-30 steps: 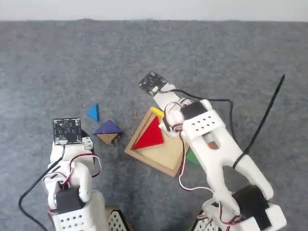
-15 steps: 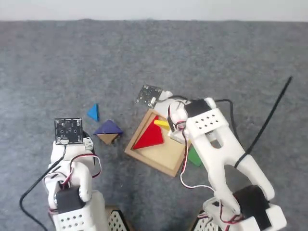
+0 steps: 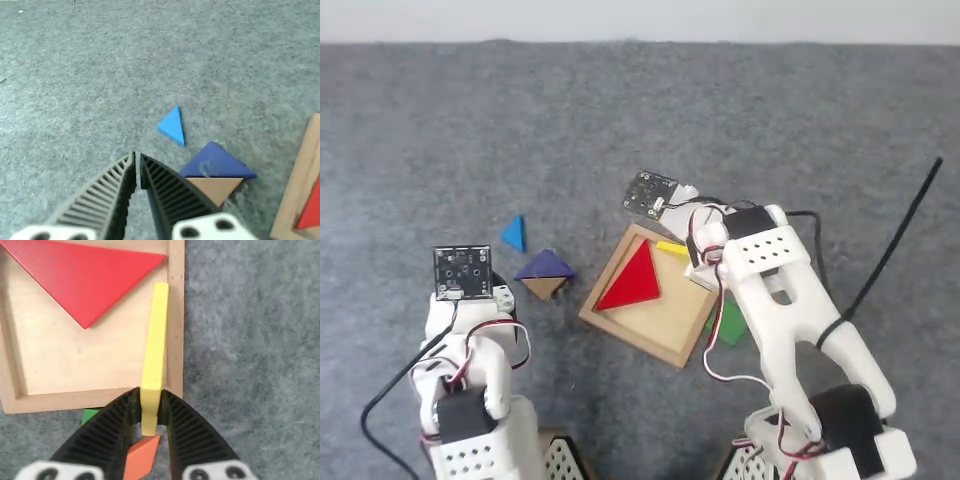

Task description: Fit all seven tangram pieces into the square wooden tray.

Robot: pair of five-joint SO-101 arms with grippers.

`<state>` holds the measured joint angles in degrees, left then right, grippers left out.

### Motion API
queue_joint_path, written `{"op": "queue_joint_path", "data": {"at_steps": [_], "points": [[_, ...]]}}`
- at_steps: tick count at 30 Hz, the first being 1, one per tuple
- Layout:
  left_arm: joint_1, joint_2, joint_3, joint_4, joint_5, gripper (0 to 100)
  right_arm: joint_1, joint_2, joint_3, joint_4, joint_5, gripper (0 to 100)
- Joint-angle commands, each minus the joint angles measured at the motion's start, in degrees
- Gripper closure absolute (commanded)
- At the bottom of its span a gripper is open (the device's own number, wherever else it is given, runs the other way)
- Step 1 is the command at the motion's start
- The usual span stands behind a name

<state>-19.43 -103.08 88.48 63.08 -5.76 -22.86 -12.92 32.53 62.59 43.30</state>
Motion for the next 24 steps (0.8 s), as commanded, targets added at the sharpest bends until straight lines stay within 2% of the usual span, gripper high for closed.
{"op": "queue_joint_path", "data": {"at_steps": [1, 10, 19, 24], "points": [[0.0, -1.14, -0.57, 0.44, -0.62, 99, -1.27, 2.51, -0.79, 0.66, 1.14, 99.3], [0.0, -1.14, -0.66, 1.14, -0.7, 99, -2.77, 21.32, -15.3, 4.62, 0.79, 99.3], [-0.09, -1.14, -0.66, 1.14, -0.7, 99, -5.23, 19.21, -17.85, 5.76, -0.88, 99.3], [-0.18, -1.14, -0.66, 1.14, -0.7, 99, -3.82, 19.21, -17.93, 3.65, -0.97, 99.3]]}}
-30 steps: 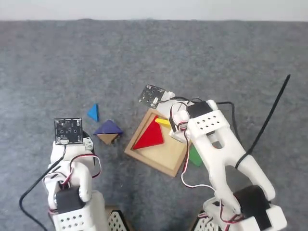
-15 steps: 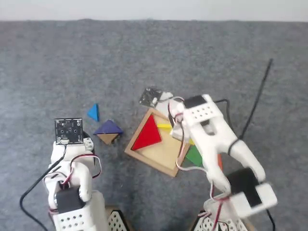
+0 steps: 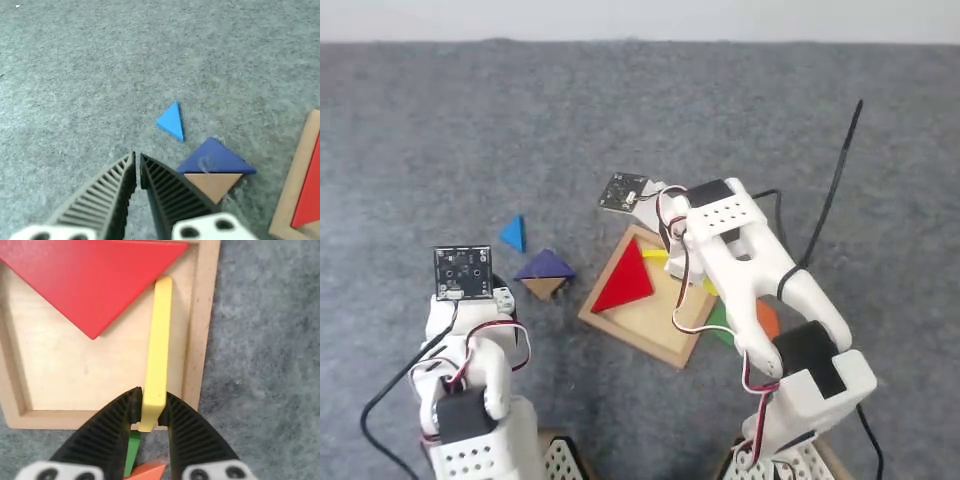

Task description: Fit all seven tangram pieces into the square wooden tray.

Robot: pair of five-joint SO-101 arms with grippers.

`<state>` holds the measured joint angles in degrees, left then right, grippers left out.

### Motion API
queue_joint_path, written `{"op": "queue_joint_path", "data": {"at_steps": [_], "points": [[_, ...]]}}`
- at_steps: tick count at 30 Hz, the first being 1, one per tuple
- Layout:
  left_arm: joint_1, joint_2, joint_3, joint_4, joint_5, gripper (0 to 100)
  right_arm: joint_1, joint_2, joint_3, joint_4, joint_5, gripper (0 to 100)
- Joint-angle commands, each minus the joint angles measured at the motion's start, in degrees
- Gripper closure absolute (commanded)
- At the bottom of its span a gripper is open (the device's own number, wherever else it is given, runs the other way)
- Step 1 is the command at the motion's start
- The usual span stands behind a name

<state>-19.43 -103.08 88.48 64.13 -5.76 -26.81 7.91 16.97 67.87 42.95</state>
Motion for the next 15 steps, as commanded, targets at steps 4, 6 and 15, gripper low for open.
{"op": "queue_joint_path", "data": {"at_steps": [4, 6, 15], "points": [[-0.18, -1.14, -0.66, 0.09, -0.7, 99, 2.24, -1.63, -2.37, -4.62, -0.97, 99.3], [-0.18, -1.14, -0.66, 0.09, -0.7, 99, 2.51, -1.71, -2.37, -6.29, -2.81, 99.3], [-0.18, -1.14, -0.66, 0.09, -0.7, 99, 2.33, -1.71, -2.02, -9.63, -5.71, 99.3]]}}
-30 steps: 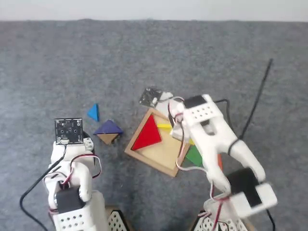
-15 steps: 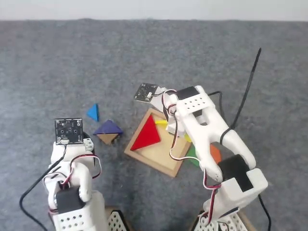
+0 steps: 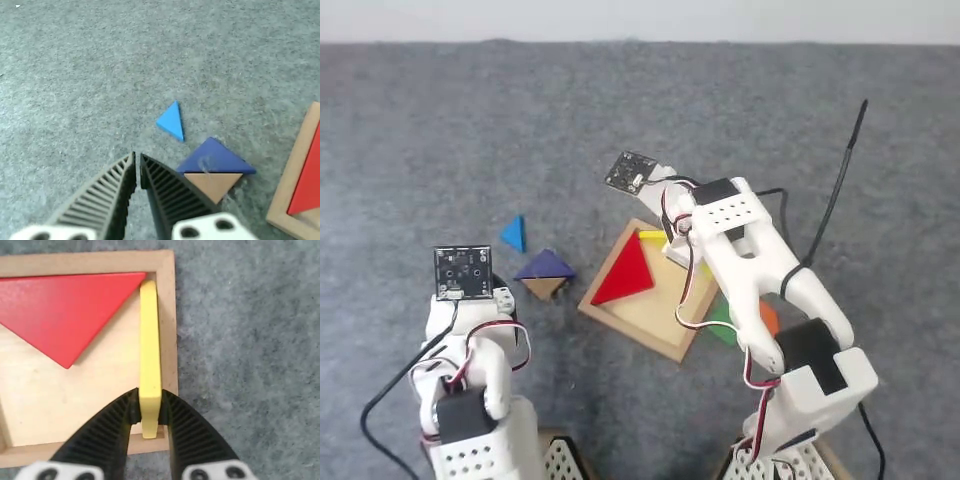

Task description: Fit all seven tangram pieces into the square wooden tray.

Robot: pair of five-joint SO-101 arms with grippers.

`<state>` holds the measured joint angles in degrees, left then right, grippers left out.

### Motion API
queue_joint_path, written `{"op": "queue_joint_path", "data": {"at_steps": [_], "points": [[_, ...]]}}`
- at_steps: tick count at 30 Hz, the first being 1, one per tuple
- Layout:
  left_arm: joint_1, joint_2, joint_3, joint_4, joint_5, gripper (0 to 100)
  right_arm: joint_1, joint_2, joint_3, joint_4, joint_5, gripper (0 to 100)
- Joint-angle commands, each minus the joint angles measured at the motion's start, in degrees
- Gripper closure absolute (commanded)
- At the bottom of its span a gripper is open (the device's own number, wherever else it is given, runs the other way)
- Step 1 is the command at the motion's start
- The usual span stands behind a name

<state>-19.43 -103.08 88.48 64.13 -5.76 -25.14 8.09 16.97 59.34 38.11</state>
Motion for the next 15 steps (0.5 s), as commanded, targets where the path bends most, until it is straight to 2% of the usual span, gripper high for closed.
{"op": "queue_joint_path", "data": {"at_steps": [1, 4, 10, 12, 15], "points": [[-0.18, -1.14, -0.66, 0.09, -0.7, 99, 0.66, -1.89, -1.49, -1.1, -0.7, 99.3], [-0.18, -1.14, -0.66, 0.09, -0.7, 99, 0.31, -2.24, 0.18, -1.01, -0.62, 97.6], [-0.18, -1.14, -0.66, 0.09, -0.7, 99, -0.57, -2.59, 1.14, 3.12, -0.62, 68.6], [-0.18, -1.14, -0.66, 0.09, -0.7, 99, -2.24, -3.65, 1.32, 5.93, -0.62, 66.2], [-0.18, -1.14, -0.66, 0.0, -0.7, 99, -5.58, -6.99, 1.58, 8.57, -0.62, 69.2]]}}
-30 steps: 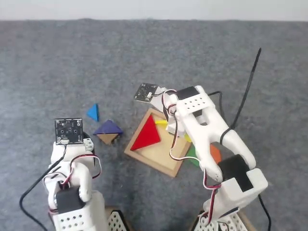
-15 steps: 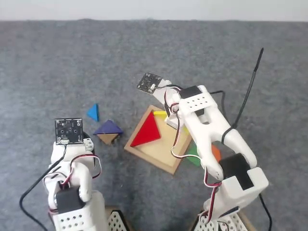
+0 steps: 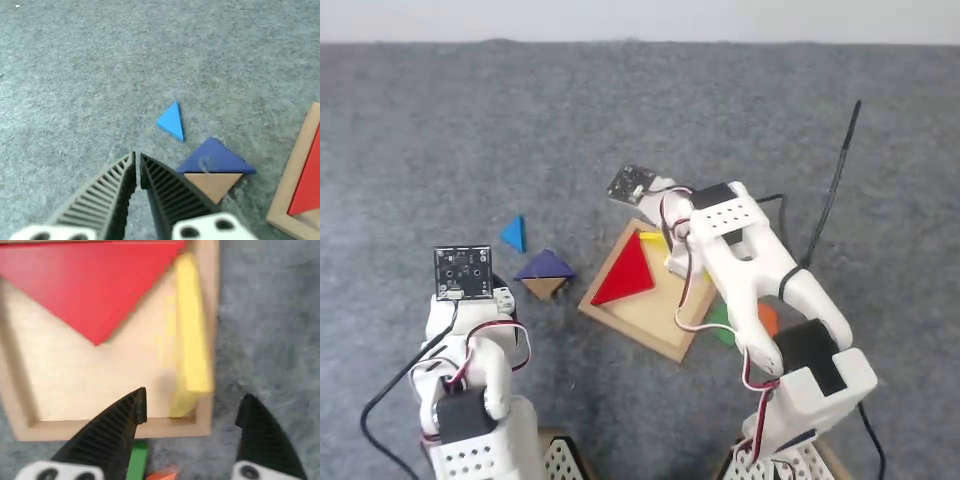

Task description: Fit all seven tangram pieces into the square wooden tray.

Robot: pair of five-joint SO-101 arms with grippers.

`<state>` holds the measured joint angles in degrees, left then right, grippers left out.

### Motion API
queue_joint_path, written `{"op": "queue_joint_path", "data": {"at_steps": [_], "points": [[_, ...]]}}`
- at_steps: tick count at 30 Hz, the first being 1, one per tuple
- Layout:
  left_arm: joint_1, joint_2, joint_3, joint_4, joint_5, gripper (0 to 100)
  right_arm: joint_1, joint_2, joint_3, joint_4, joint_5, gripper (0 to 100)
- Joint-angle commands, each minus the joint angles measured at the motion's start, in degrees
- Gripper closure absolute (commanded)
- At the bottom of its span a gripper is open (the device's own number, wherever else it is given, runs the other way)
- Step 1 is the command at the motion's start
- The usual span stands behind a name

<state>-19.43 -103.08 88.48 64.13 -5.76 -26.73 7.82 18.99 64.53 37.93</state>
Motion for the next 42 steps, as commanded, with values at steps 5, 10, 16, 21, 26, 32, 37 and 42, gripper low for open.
{"op": "queue_joint_path", "data": {"at_steps": [5, 10, 16, 21, 26, 32, 37, 42], "points": [[-0.26, -1.14, -0.66, 0.0, -0.7, 99, -8.22, -11.21, -0.35, 7.16, -0.79, 73.6], [-0.26, -1.14, -0.66, 0.0, -0.7, 99, -9.71, -12.0, 2.37, 8.22, -0.7, 73.8], [-0.26, -1.14, -0.57, 0.0, -0.7, 99, -9.89, -12.09, 2.9, 8.57, -0.62, 73.8], [-0.26, -1.14, -0.57, 0.0, -0.7, 99, -8.92, -16.31, 2.99, 8.66, -0.79, 73.8], [-0.26, -1.14, -0.57, -0.09, -0.7, 99, -8.22, -25.36, 3.08, 12.79, -4.22, 76.8], [-0.09, -1.14, -0.57, -0.09, -0.7, 99, -0.75, -33.01, 9.85, 10.33, -13.63, 99.1], [0.0, -1.14, -0.57, 0.0, -0.7, 99, 5.05, -32.66, 24.26, -5.67, -26.02, 90.1], [-0.26, -1.14, -0.57, -0.09, -0.7, 99, 4.97, -32.75, 30.59, -10.59, -27.16, 96.8]]}}
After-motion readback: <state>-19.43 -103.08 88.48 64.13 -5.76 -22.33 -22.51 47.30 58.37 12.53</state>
